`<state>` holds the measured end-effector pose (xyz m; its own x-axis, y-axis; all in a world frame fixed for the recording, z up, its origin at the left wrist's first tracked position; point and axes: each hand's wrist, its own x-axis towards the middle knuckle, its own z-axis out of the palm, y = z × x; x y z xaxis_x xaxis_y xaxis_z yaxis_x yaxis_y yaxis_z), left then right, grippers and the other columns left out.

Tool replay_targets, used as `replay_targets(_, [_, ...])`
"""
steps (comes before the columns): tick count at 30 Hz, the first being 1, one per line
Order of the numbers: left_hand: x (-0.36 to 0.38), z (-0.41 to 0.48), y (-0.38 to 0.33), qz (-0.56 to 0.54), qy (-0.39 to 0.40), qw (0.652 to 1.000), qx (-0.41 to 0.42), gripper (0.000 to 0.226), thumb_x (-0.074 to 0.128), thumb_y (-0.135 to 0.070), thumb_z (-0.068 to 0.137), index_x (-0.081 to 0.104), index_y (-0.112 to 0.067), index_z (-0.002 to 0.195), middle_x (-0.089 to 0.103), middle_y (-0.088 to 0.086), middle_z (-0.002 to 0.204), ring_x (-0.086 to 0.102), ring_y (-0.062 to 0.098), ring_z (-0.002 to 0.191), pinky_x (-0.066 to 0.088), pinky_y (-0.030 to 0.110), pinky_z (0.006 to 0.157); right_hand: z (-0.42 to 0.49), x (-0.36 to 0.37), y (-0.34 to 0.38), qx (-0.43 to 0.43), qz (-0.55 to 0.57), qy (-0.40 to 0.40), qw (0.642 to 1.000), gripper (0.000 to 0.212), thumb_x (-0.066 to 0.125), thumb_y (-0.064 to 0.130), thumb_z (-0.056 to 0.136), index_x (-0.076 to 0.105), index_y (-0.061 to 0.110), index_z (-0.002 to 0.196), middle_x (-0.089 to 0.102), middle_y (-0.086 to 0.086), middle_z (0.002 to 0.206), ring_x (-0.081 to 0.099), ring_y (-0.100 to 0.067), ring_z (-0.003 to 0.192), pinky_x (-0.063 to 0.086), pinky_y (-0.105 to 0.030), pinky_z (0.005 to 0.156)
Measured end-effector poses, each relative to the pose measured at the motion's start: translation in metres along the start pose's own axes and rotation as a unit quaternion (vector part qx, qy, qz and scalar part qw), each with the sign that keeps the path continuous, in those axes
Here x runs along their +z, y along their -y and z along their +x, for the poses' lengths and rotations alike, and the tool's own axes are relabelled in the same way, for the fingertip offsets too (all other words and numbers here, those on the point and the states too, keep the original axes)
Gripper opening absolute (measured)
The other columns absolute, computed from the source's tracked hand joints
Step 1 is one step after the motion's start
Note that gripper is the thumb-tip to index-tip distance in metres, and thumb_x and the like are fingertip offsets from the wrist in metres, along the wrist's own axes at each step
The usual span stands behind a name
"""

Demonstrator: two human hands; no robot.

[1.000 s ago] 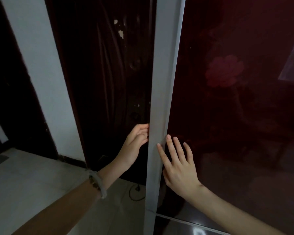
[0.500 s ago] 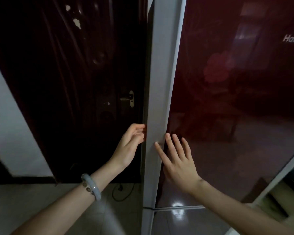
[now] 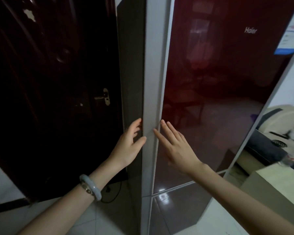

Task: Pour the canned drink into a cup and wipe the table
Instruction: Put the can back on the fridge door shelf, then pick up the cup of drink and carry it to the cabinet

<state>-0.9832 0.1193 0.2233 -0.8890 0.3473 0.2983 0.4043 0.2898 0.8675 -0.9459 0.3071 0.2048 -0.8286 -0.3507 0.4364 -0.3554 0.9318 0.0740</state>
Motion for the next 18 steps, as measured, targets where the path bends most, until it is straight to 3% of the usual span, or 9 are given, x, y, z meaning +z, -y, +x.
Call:
replay_targets(2, [0.005,-0.009,-0.001,0.142,-0.005,0.988,0.055,0.066,0.055,-0.02,0.093,0.019,-0.02,0.149,0.022,-0.001,0.155,0.02,0.011,0.142,0.019,0.025,0.113,-0.003,-0.009,0.006,0.042,0.071,0.02,0.996,0.078,0.04,0.026,0.077,0.013,0.016,0.149,0.003,-0.009,0.157,-0.001,-0.023,0.145,0.019,-0.037,0.113])
replay_targets(4, [0.013,-0.018,-0.004,0.268,-0.023,0.953,0.138,0.073,0.06,-0.021,0.089,0.019,-0.014,0.149,0.017,0.003,0.157,0.015,0.016,0.143,0.013,0.027,0.114,-0.008,-0.018,0.01,0.093,0.118,0.028,0.988,0.079,0.044,0.027,0.079,0.01,0.015,0.149,0.005,-0.01,0.157,0.004,-0.023,0.146,0.02,-0.039,0.116])
replay_targets(7, [0.034,-0.026,-0.011,0.385,-0.018,0.897,0.217,0.078,0.07,-0.023,0.079,0.03,-0.002,0.143,0.033,0.016,0.15,0.029,0.028,0.139,0.02,0.041,0.114,-0.029,-0.031,0.009,0.166,0.092,0.017,0.982,0.079,0.05,0.028,0.081,0.015,0.009,0.148,0.016,-0.014,0.155,0.015,-0.026,0.144,0.027,-0.043,0.113])
replay_targets(9, [0.054,-0.028,-0.016,0.42,-0.005,0.875,0.242,0.08,0.073,-0.026,0.074,0.035,0.0,0.141,0.041,0.018,0.145,0.037,0.031,0.135,0.026,0.045,0.113,-0.05,-0.038,0.005,0.221,0.071,0.024,0.972,0.078,0.051,0.032,0.083,0.015,0.007,0.148,0.021,-0.014,0.154,0.02,-0.025,0.143,0.029,-0.041,0.112])
replay_targets(12, [0.091,-0.032,-0.027,0.438,0.037,0.855,0.276,0.082,0.074,-0.029,0.071,0.039,0.0,0.139,0.045,0.017,0.143,0.041,0.03,0.133,0.023,0.045,0.113,-0.09,-0.046,-0.004,0.282,0.006,0.009,0.959,0.075,0.041,0.038,0.078,0.032,0.0,0.142,0.04,-0.019,0.144,0.04,-0.03,0.134,0.041,-0.041,0.104])
replay_targets(15, [0.135,-0.038,-0.043,0.44,0.078,0.834,0.324,0.081,0.076,-0.028,0.068,0.044,0.001,0.136,0.049,0.017,0.139,0.046,0.03,0.129,0.023,0.045,0.109,-0.139,-0.055,-0.016,0.352,-0.053,0.019,0.934,0.073,0.061,0.028,0.072,0.043,-0.001,0.136,0.051,-0.019,0.135,0.05,-0.033,0.124,0.046,-0.043,0.096])
replay_targets(18, [0.183,-0.052,-0.064,0.416,0.106,0.824,0.37,0.08,0.078,-0.028,0.066,0.048,0.002,0.133,0.053,0.018,0.135,0.051,0.032,0.125,0.032,0.048,0.11,-0.194,-0.075,-0.024,0.42,-0.104,0.032,0.901,0.076,0.068,0.024,0.072,0.04,0.001,0.139,0.047,-0.017,0.14,0.046,-0.031,0.129,0.041,-0.04,0.101])
